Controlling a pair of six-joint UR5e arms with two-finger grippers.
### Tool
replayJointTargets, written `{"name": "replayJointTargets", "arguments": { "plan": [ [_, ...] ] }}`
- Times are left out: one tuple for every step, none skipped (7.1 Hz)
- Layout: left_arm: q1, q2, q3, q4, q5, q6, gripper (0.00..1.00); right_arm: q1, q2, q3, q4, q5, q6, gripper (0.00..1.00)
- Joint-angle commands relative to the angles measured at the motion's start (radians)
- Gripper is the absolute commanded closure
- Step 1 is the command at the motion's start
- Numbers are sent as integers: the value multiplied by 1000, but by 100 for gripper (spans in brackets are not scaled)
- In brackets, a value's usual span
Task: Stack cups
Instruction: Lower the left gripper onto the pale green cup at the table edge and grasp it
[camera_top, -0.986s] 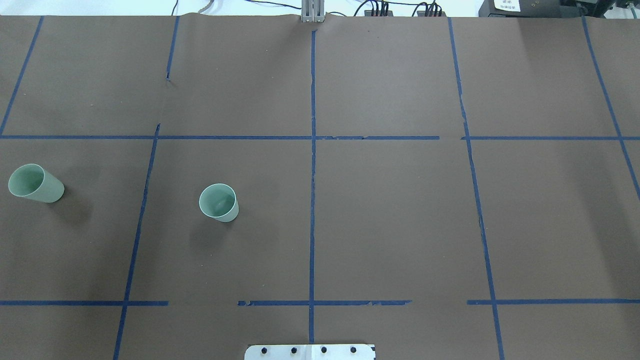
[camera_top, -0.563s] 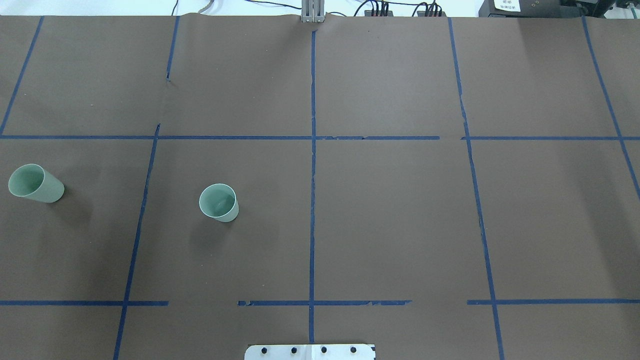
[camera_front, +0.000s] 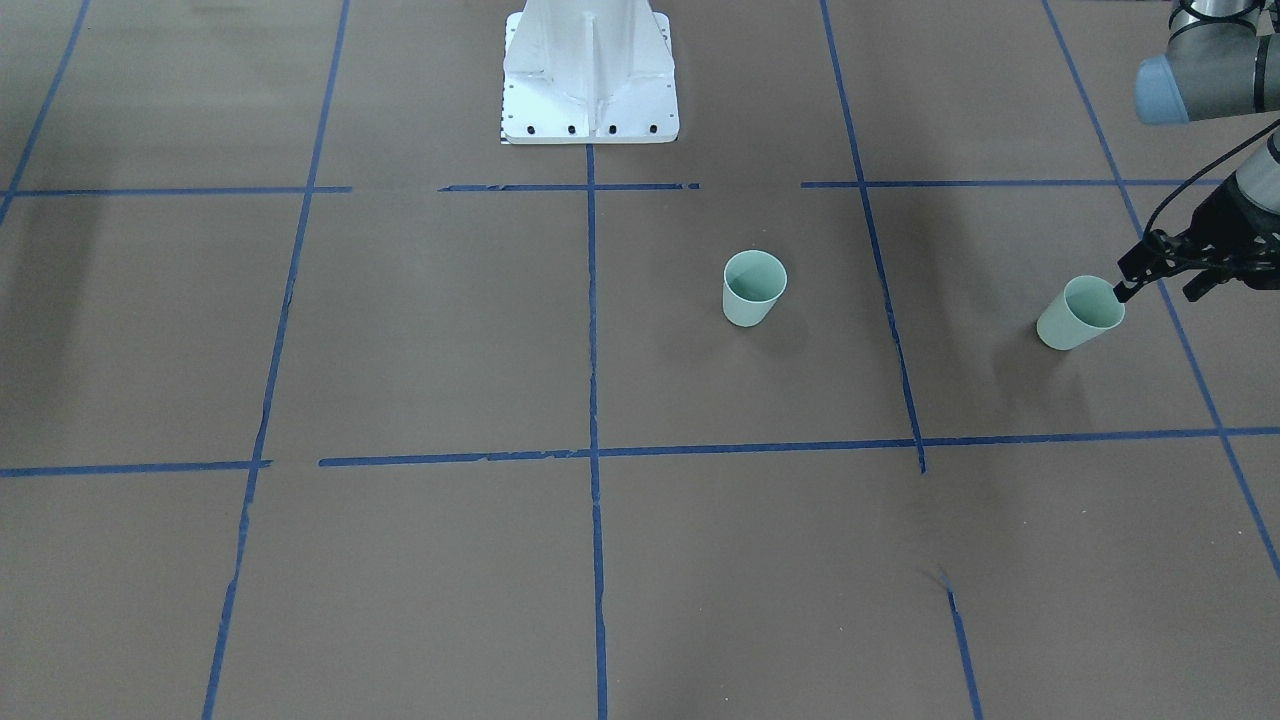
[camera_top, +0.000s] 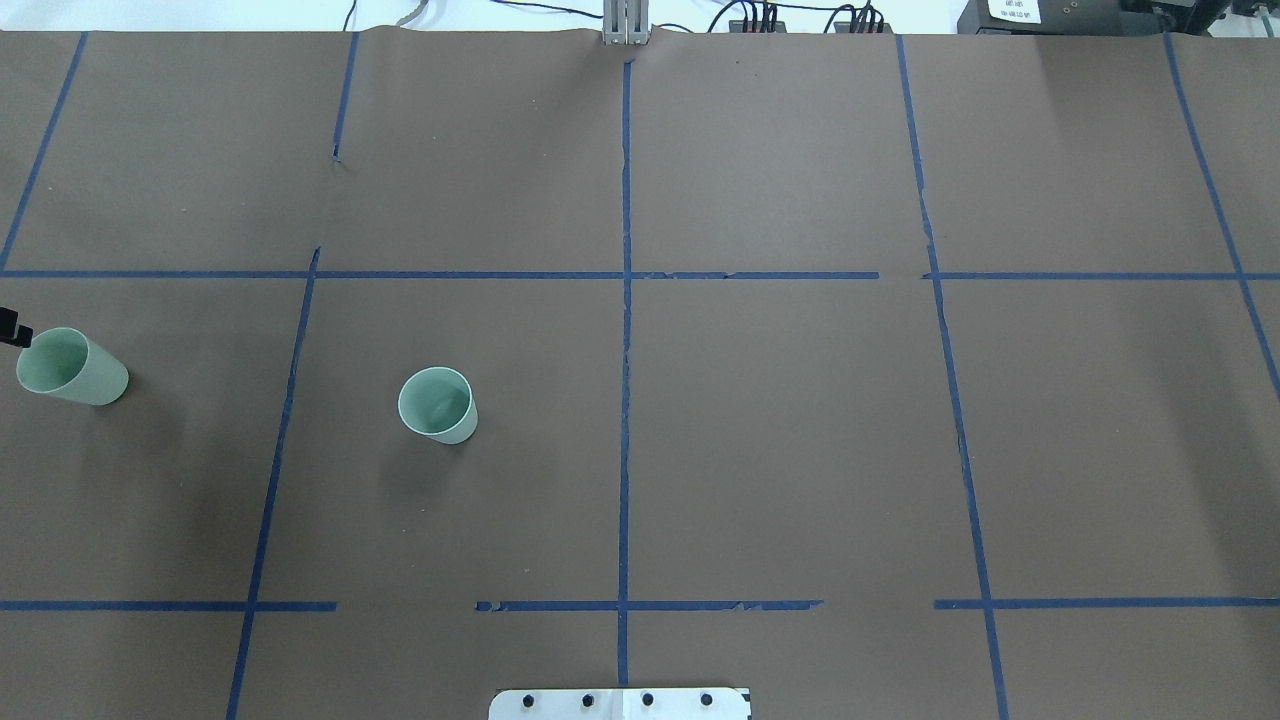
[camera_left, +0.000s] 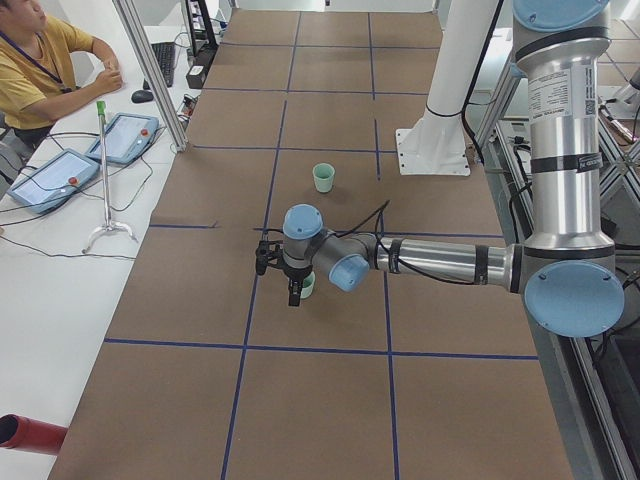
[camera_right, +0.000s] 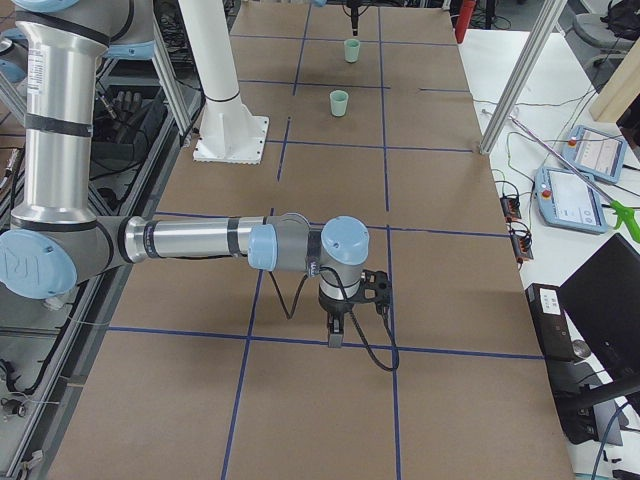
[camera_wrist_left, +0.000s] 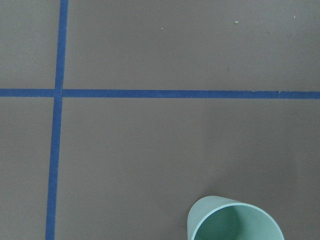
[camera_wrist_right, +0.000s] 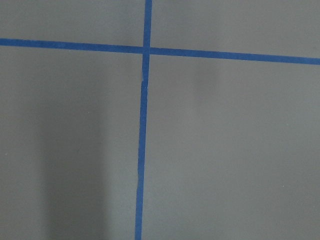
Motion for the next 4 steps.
{"name": "replayJointTargets", "arguments": {
  "plan": [
    [32, -1, 14, -3, 0, -5, 12, 1, 0, 0, 0, 0, 0, 0],
    [43, -1, 21, -3, -5, -7, 23, 1, 0, 0, 0, 0, 0, 0],
    [43, -4, 20, -3, -12, -8, 60, 0, 0, 0, 0, 0, 0, 0],
    [43, -4, 21, 14, -14, -11, 100, 1, 0, 0, 0, 0, 0, 0]
  ]
}}
